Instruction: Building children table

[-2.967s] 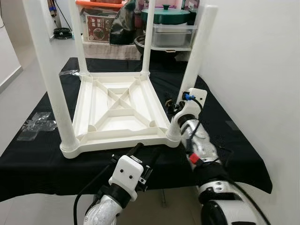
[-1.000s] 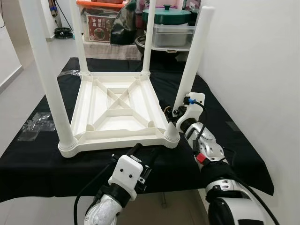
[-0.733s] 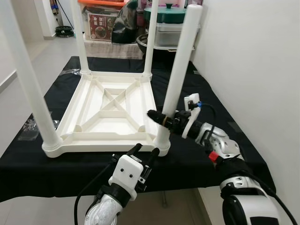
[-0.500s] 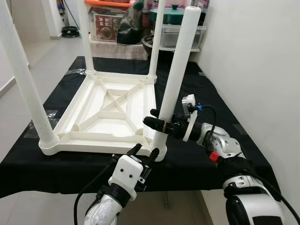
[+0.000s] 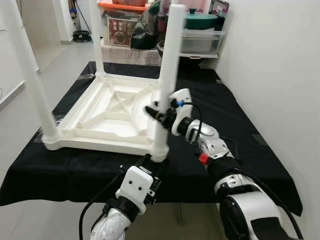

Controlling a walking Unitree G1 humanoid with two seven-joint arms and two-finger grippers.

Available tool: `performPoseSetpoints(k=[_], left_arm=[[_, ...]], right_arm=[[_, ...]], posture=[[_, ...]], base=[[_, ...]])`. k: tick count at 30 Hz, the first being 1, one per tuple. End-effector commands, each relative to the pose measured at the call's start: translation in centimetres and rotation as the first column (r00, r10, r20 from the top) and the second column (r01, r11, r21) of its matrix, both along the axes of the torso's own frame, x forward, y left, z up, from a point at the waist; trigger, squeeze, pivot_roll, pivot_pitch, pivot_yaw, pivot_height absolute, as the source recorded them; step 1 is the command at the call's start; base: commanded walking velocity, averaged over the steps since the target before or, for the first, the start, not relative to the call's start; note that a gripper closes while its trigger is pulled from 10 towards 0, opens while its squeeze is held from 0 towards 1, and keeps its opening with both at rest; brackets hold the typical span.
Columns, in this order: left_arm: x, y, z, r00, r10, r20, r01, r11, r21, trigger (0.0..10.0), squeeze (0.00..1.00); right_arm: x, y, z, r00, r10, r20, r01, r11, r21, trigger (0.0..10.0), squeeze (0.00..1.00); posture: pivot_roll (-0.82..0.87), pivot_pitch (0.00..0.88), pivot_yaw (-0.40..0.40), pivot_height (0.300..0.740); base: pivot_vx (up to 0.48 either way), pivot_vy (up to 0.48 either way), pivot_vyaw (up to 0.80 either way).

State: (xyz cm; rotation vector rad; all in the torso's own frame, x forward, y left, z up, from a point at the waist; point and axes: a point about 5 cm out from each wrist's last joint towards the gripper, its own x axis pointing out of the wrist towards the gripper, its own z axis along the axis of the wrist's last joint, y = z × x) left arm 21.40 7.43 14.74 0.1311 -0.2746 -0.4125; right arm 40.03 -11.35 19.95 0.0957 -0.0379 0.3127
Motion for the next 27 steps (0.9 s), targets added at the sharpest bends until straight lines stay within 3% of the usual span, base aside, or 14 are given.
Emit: performPoseSetpoints(k=[1,2,4,8,9,12,13,19,20,21,23,25,26,27], left_arm=[[0.0,0.0,-0.2,1.000,0.000,-0.014,0.001,1.000,0.011,10.0,0.00],[0.0,0.0,-0.2,1.000,0.000,-0.014,0.001,1.000,0.011,10.0,0.00],[0.0,0.0,-0.2,1.000,0.000,-0.014,0.001,1.000,0.013,10.0,0.00],[0.1,0.0,-0.2,1.000,0.001,-0.014,0.000,1.000,0.015,10.0,0.00],[0.1,0.0,-0.2,1.000,0.001,-0.015,0.000,1.000,0.015,10.0,0.00],[0.1,0.0,-0.2,1.000,0.001,-0.015,0.000,1.000,0.015,10.0,0.00],[0.1,0.0,-0.2,1.000,0.000,-0.015,0.000,1.000,0.015,10.0,0.00],[0.2,0.0,-0.2,1.000,0.001,-0.017,-0.001,1.000,0.015,10.0,0.00],[0.2,0.0,-0.2,1.000,0.002,-0.017,-0.002,1.000,0.014,10.0,0.00],[0.2,0.0,-0.2,1.000,0.002,-0.017,-0.002,1.000,0.014,10.0,0.00],[0.2,0.0,-0.2,1.000,0.002,-0.017,-0.002,1.000,0.014,10.0,0.00],[0.2,0.0,-0.2,1.000,0.002,-0.018,-0.001,1.000,0.015,10.0,0.00],[0.2,0.0,-0.2,1.000,0.002,-0.018,-0.001,1.000,0.015,10.0,0.00],[0.2,0.0,-0.3,1.000,0.002,-0.018,-0.002,1.000,0.015,10.0,0.00]], right_arm=[[-0.1,-1.9,-0.8,0.971,-0.229,-0.074,0.232,0.972,0.032,0.0,0.00],[-0.1,-1.9,-0.8,0.971,-0.229,-0.074,0.232,0.972,0.032,0.0,0.00],[-1.1,-2.4,-1.8,0.891,-0.439,-0.116,0.447,0.893,0.054,0.0,0.00],[-2.1,-0.7,-2.1,0.862,-0.489,-0.136,0.503,0.858,0.105,0.0,0.00],[-1.9,0.7,-1.6,0.899,-0.424,-0.109,0.436,0.890,0.134,10.0,0.00],[-1.9,1.6,-1.2,0.922,-0.376,-0.088,0.386,0.910,0.153,10.0,0.00],[-1.8,2.3,-0.6,0.946,-0.322,-0.034,0.323,0.934,0.153,10.0,1.00],[-0.8,1.0,0.0,0.983,-0.180,0.039,0.173,0.974,0.146,10.0,1.00],[-0.7,0.7,0.2,0.996,-0.075,0.041,0.066,0.981,0.184,10.0,0.00],[-0.7,0.2,0.5,0.993,0.102,0.063,-0.114,0.970,0.216,10.0,0.00],[-0.8,0.1,0.6,0.989,0.134,0.068,-0.146,0.964,0.223,10.0,0.00],[-1.4,0.1,0.7,0.934,0.349,0.079,-0.358,0.904,0.233,10.0,0.00],[-1.4,0.1,0.7,0.934,0.349,0.079,-0.358,0.904,0.233,10.0,0.00],[-2.0,0.0,1.0,0.863,0.494,0.103,-0.504,0.834,0.227,10.0,0.00]], posture=[[0.08,0.011,-0.110,0.740],[0.08,0.011,-0.110,0.740],[0.08,0.012,-0.111,0.740],[0.09,0.013,-0.112,0.740],[0.09,0.014,-0.107,0.740],[0.09,0.014,-0.107,0.740],[0.08,0.013,-0.110,0.740],[0.09,0.014,-0.115,0.740],[0.08,0.015,-0.112,0.740],[0.08,0.013,-0.111,0.740],[0.08,0.013,-0.111,0.740],[0.09,0.014,-0.111,0.740],[0.09,0.014,-0.111,0.740],[0.09,0.015,-0.111,0.740]], base=[[0.000,0.000,0.00],[0.000,0.000,0.00],[0.000,0.000,0.00],[0.000,0.000,0.00],[0.000,0.000,0.00],[0.000,0.000,0.00],[0.000,0.000,0.00],[0.000,0.000,0.00],[0.000,0.000,0.00],[0.000,0.000,0.00],[0.000,0.000,0.00],[0.000,0.000,0.00],[0.000,0.000,0.00],[0.000,0.000,0.00]])
